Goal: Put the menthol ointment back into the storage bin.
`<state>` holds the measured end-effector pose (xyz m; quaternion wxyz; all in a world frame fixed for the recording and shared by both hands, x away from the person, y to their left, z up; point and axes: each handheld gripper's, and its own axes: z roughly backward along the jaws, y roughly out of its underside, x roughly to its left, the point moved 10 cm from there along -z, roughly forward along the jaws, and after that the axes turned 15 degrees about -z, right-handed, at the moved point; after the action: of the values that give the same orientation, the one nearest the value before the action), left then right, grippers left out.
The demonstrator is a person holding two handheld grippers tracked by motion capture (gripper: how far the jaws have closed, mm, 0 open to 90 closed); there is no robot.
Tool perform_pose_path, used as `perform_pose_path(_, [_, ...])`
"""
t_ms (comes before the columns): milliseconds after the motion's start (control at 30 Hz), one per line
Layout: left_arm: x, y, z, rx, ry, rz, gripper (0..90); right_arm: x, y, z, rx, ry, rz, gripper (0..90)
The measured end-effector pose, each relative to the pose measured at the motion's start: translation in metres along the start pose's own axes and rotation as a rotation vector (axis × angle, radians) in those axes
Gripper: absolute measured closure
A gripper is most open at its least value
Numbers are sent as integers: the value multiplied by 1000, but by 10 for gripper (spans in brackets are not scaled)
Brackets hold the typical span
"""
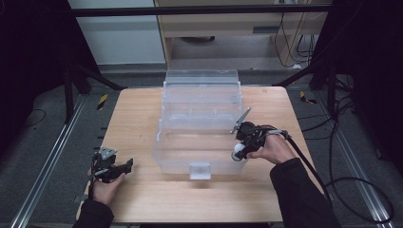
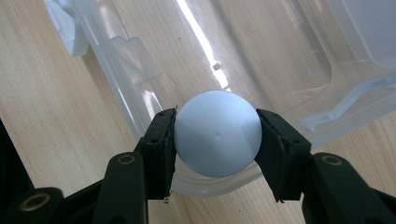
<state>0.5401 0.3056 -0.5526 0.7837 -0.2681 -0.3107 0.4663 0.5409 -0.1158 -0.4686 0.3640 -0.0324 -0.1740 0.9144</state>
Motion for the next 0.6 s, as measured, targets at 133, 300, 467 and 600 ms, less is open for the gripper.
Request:
perform_pose_path(133, [0, 0, 0, 1, 1, 1, 259, -1, 3, -5, 13, -2, 4, 502])
perform_pose_path(300, [0, 0, 0, 2, 1, -1, 259, 0, 5, -9, 22, -7, -1, 502])
perform_pose_path(467, [0, 0, 0, 1, 1, 0, 259, 0, 6, -13, 28, -11, 8, 502])
perform_pose_path(600, [0, 0, 0, 1, 1, -1, 259, 0, 6, -16, 26, -18, 10, 502])
